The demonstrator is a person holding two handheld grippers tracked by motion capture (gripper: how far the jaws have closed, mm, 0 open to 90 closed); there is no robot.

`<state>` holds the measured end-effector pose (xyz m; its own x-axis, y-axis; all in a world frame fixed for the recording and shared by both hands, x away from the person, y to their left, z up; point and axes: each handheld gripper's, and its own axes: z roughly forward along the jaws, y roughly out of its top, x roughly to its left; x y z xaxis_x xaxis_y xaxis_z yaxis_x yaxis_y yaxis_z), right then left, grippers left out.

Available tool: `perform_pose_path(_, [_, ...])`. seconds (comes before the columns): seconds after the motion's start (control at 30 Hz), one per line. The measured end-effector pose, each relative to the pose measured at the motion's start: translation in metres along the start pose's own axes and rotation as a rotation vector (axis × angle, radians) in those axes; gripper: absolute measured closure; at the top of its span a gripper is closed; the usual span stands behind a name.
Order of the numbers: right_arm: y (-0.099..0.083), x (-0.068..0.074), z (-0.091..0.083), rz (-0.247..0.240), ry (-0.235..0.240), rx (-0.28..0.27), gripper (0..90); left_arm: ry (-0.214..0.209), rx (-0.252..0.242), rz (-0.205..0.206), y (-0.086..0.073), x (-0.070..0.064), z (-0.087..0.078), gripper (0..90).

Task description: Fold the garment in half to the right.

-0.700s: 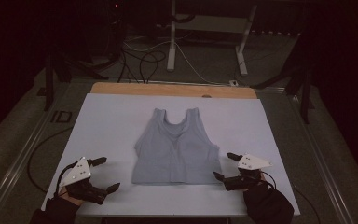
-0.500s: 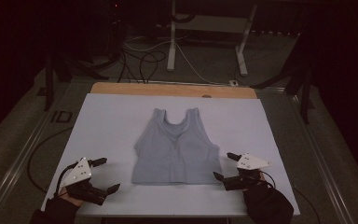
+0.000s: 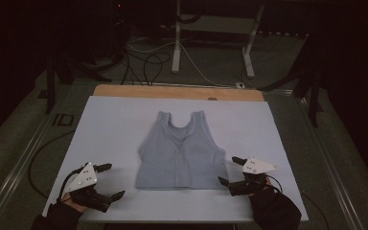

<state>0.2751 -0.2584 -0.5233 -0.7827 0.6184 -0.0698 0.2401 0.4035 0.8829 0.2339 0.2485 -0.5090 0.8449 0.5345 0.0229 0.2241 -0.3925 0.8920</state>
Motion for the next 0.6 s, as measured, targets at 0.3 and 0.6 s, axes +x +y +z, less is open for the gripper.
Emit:
perform_pose_path(0.3, [0.013, 0.003, -0.004, 0.020, 0.018, -0.026, 9.1, -0.018, 0.004, 0.011, 0.008, -0.003, -0.001, 0.2])
perform_pose_path(0.6, [0.041, 0.009, -0.005, -0.019, 0.043, -0.038, 9.1, -0.030, 0.045, 0.025, 0.019, -0.007, 0.002, 0.2])
